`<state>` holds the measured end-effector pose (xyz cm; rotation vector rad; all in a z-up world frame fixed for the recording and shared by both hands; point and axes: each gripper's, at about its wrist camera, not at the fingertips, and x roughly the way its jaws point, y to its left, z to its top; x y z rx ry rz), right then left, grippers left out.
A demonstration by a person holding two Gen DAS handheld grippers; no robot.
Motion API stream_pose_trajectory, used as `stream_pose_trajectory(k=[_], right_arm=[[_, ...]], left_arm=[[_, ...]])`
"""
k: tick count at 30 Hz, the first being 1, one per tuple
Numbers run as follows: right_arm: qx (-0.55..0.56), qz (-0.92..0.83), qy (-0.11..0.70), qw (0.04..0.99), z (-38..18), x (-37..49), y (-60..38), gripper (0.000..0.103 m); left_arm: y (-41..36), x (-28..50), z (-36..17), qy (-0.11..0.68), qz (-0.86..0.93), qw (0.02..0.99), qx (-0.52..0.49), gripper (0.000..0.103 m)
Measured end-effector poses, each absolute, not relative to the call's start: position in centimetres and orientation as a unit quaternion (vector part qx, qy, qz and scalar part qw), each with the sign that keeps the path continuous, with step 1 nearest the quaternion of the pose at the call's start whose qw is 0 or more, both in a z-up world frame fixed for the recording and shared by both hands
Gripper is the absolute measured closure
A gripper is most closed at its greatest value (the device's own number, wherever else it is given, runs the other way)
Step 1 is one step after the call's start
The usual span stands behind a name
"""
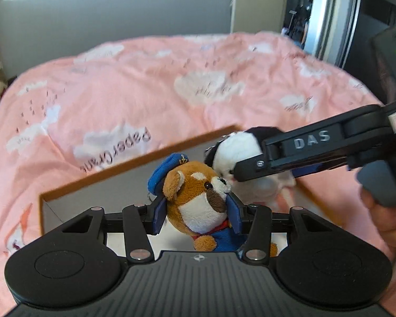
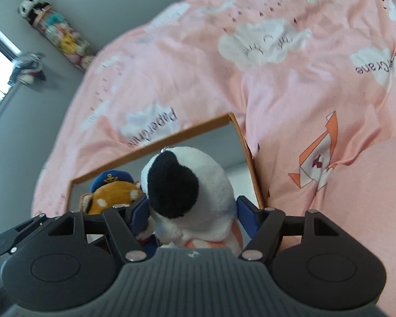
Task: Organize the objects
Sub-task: 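Lower both plushes into the orange box and open both grippers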
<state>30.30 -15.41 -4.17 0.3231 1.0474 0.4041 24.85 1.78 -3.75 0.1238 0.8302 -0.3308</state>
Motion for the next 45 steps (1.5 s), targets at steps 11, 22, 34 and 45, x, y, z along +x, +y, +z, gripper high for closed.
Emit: stream_pose_trajectory(k=[11,22,34,45], right_arm=[[0.06,0.137,0.498,0.854,-6.6,32.3,-11.1,0.032],[0.001,0.153,0.508,0.848,-6.8,33.4,-10.0,0.032],[-0.088,0.251,0.472,0.841,-4.2,31.8,-11.9,0.048],[-0.345,0.334,0.423,0.768,-7.7,28.2,-9.0,0.051]], left_arm=[[2.0,29.3,-8.2,0.451,-0.175,0.872,0.069,0.049],[1.8,31.1,-9.0,0.492,-0.159,0.854,0.048,0.047],[2.4,29.6,-8.0,0.504,-0.163,0.846,0.054,0.037],[1.9,30.6,-9.4,0.526,-0.151,0.836,0.036,0.07]])
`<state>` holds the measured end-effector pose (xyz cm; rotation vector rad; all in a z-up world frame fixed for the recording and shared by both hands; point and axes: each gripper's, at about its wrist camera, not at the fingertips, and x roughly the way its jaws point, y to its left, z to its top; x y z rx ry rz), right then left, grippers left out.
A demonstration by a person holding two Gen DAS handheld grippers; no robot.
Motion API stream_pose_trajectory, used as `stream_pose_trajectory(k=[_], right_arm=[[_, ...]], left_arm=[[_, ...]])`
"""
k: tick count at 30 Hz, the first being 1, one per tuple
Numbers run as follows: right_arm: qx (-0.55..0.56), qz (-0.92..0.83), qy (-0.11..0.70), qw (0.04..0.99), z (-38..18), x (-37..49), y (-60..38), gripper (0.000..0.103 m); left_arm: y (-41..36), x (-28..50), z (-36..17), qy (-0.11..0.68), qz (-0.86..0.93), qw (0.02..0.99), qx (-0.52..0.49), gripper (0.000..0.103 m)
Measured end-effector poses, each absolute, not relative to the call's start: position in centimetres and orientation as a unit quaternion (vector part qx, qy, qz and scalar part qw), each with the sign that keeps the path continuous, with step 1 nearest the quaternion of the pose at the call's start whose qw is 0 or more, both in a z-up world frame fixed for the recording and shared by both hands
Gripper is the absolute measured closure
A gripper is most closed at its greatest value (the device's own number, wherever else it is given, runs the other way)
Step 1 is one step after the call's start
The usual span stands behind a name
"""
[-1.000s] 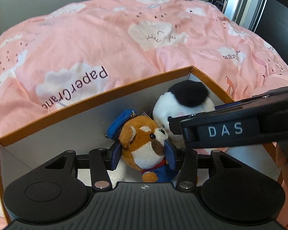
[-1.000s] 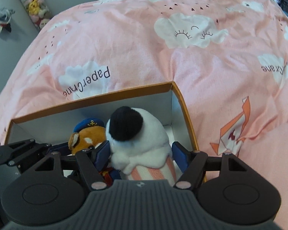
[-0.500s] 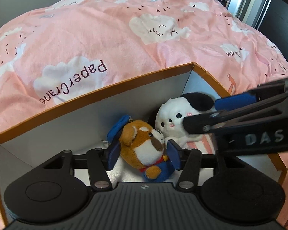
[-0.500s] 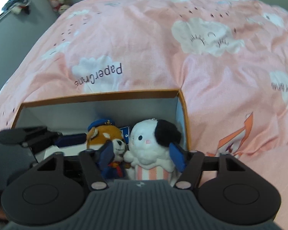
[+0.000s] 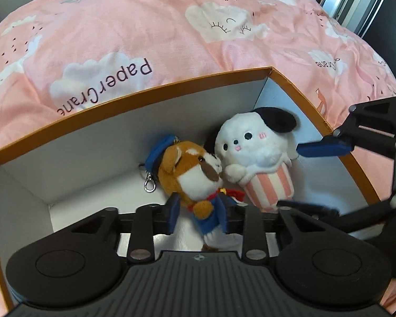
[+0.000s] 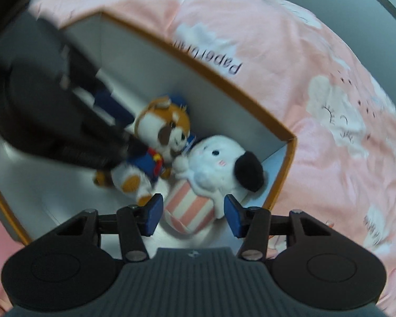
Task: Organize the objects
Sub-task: 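Lower both plushes into the orange box and open both grippers, then withdraw both grippers from the box toward the remaining items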
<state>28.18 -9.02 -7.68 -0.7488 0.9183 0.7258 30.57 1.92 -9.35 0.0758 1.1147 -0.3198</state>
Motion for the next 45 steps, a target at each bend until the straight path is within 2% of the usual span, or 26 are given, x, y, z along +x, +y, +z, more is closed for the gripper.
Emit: stream_pose_trajectory(k=[6,15,21,24,28,35,42,45], right_arm=[[-0.433,0.343,0.407,0.728,-9.9,28.0,-8.4,0.051],[-0.426,0.335,0.392,0.743,-10.6,28.9,-8.8,0.053],[-0.405,0.335,0.385,0.759,-8.7,28.7,-10.0,0.052],[-0.36,0.338,0.373,0.785,-6.3,28.0,-11.3,0.051],[-0.267,0.337,0.35,0.832,-3.6,25.0,-13.4,0.044],[-0.134,0.359,0.338,0.86,-1.7,17.1,-14.1,0.04],[-0.06,0.354,0.386,0.85,-2.6,13.0,-14.8,0.04],[-0.036,0.349,0.423,0.835,-4.6,11.6,-15.3,0.041]], left_arm=[[1.0,31.5,-9.9,0.517,-0.163,0.838,0.06,0.081],[0.8,32.1,-10.4,0.523,-0.16,0.835,0.061,0.081],[1.1,31.3,-9.4,0.516,-0.151,0.842,0.054,0.076],[1.1,29.6,-7.4,0.485,-0.144,0.86,0.059,0.076],[1.8,25.6,-3.8,0.432,-0.146,0.889,0.047,0.072],[3.9,16.4,0.2,0.379,-0.101,0.92,0.002,0.069],[5.7,9.9,-2.2,0.405,-0.027,0.914,-0.029,0.066],[6.7,8.0,-4.3,0.427,-0.006,0.903,-0.056,0.057]])
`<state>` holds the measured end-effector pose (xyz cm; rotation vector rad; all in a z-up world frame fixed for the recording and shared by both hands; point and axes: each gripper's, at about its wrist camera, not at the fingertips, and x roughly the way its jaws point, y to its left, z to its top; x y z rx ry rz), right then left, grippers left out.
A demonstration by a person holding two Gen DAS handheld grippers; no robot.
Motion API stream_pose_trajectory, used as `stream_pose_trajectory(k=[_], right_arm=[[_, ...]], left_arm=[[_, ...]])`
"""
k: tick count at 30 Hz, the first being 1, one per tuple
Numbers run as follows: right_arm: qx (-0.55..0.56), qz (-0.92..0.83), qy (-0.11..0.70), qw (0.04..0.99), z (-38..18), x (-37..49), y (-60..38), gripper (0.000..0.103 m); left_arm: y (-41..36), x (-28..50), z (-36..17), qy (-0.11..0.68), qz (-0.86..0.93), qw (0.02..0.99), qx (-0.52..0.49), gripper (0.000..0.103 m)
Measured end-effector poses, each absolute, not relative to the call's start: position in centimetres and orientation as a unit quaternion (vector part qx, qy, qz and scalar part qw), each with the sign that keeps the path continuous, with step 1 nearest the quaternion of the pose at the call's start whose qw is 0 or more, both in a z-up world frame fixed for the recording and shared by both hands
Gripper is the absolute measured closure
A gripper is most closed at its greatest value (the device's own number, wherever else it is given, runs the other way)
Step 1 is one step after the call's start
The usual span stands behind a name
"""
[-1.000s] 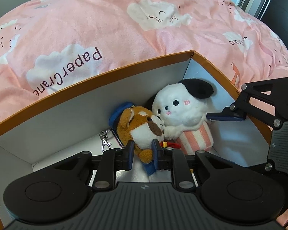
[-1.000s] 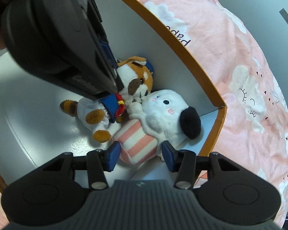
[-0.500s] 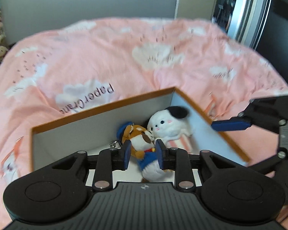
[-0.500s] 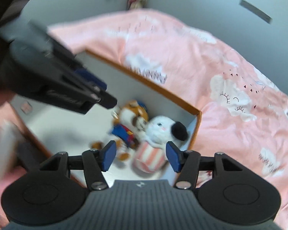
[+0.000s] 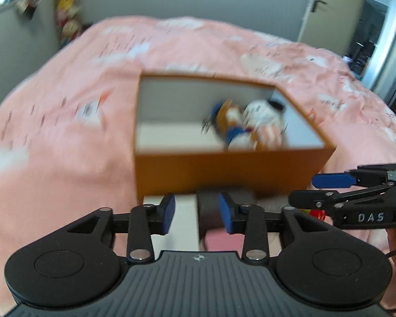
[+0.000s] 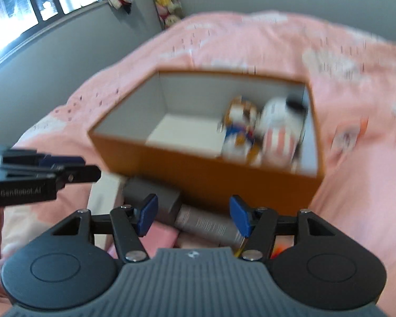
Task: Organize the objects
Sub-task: 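Withdraw both grippers from the box toward the remaining items, then grasp the long white box with the left gripper and lift it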
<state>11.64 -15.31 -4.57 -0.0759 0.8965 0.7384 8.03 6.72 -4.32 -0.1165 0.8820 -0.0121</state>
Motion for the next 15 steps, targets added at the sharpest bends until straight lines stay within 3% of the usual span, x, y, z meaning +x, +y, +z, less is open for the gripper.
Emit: stream_pose_trajectory(k=[9,15], right_arm=[[-0.06,0.346,0.462,0.814,-8.4,9.6,-13.4,0.041],[-0.066,0.352,0.458,0.814,-8.4,9.4,-12.9,0.04]], left_arm=[[8.0,5.6,-8.1,0.443,0.058,0.894,-0.024,0.045],[10.1,5.4,-9.8,0.465,0.028,0.878,-0.109,0.04]])
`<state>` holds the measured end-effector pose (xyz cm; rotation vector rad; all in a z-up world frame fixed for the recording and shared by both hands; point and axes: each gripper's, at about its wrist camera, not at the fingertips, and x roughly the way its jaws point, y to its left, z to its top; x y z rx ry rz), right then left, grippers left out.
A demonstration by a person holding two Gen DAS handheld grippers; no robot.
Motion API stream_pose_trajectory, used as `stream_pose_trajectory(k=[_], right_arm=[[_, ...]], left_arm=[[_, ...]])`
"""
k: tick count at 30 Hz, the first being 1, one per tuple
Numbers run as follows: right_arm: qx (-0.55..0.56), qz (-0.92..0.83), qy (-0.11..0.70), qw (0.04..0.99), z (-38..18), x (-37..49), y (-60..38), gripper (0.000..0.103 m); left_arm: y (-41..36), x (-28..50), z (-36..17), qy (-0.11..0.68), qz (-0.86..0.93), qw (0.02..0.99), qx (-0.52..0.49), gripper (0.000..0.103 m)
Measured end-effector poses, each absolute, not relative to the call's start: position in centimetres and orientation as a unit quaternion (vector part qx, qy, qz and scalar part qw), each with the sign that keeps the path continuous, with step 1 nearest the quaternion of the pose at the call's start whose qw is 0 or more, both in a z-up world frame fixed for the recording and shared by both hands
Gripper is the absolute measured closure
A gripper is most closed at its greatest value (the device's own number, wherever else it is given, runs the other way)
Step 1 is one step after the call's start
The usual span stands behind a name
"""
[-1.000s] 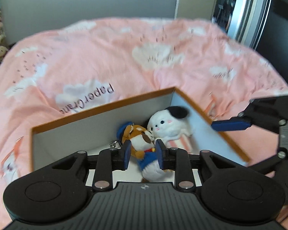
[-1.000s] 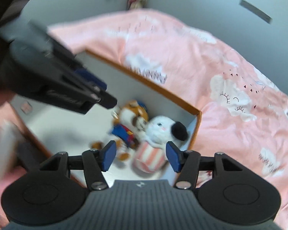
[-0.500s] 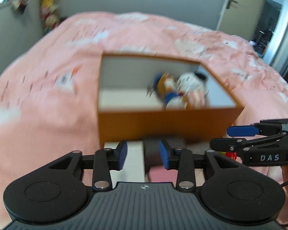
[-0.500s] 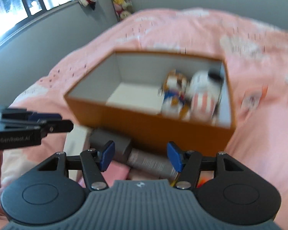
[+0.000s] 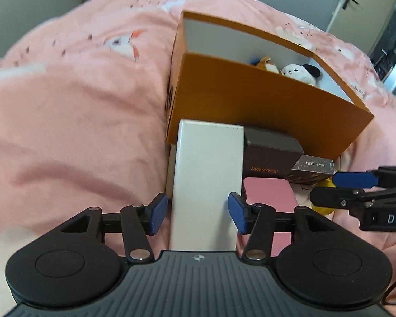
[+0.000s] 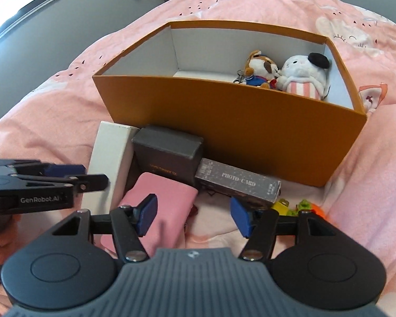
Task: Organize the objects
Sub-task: 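Grasp the long white box with the left gripper and lift it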
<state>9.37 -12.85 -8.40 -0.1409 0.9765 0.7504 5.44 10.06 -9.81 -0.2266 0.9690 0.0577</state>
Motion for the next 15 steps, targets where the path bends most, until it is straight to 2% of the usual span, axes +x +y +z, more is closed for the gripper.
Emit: stream_pose_trajectory(k=[4,15], right_arm=[[-0.071,0.351,0.462,0.811,-8.8,9.5,-12.1,0.04],[-0.08,0.351,0.463,0.81,-9.1,9.5,-10.9,0.04]], left_arm=[[10.8,5.6,-10.3,0.464,0.013,0.874,-0.146,0.035],[12.0,6.2,-11.9,0.459,-0.014,0.862,-0.214,0.031]])
